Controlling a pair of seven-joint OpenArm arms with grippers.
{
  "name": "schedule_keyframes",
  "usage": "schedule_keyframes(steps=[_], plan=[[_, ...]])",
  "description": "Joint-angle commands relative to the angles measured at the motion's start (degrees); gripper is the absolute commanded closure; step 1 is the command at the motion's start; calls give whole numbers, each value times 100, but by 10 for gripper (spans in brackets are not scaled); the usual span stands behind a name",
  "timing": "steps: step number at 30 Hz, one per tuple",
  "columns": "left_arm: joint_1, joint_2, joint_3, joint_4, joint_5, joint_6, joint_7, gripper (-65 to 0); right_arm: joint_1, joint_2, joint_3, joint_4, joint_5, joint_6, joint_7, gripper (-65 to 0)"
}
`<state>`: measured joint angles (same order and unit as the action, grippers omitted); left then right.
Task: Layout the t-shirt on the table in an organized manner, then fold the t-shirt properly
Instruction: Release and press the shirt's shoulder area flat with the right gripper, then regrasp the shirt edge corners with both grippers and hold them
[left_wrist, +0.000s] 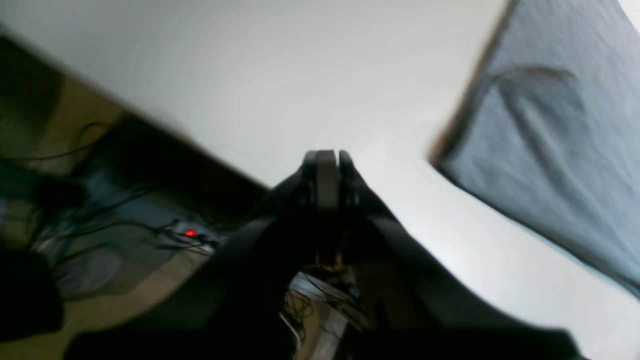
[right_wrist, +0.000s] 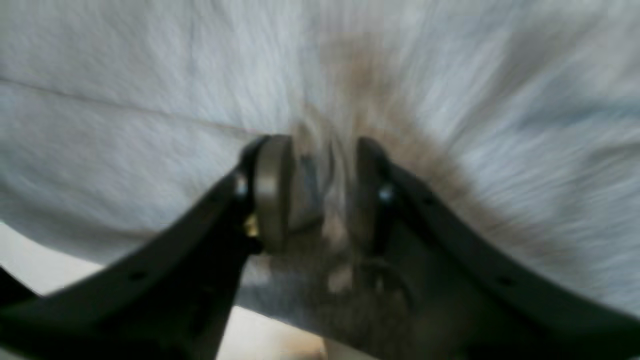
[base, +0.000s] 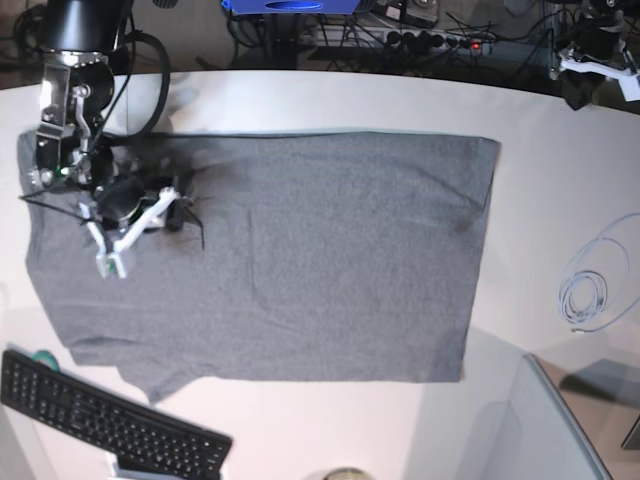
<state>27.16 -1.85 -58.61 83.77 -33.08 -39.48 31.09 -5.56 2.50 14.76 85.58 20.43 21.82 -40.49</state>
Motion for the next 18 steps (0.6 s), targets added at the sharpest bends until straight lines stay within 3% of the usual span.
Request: schedule_keyframes(steps=[1, 4, 13, 15, 18], plan=[[49, -66, 72, 173, -99, -52, -116, 0, -90, -26, 189, 273, 37, 2, 247, -233], [67, -66, 494, 366, -99, -52, -116, 0, -415, -167, 752, 633, 37, 2, 695, -236], [-566, -39, 1558, 841, -72, -52, -116, 0, -714, -149, 2044, 449, 28, 2, 722, -225], [-874, -39, 1742, 630, 209, 129, -116, 0, -688, -105, 2229, 202, 10, 2, 722, -183], [-1314, -39, 2085, 173, 1009, 287, -142, 0, -609, 115, 2326, -255, 10, 2, 722, -35]])
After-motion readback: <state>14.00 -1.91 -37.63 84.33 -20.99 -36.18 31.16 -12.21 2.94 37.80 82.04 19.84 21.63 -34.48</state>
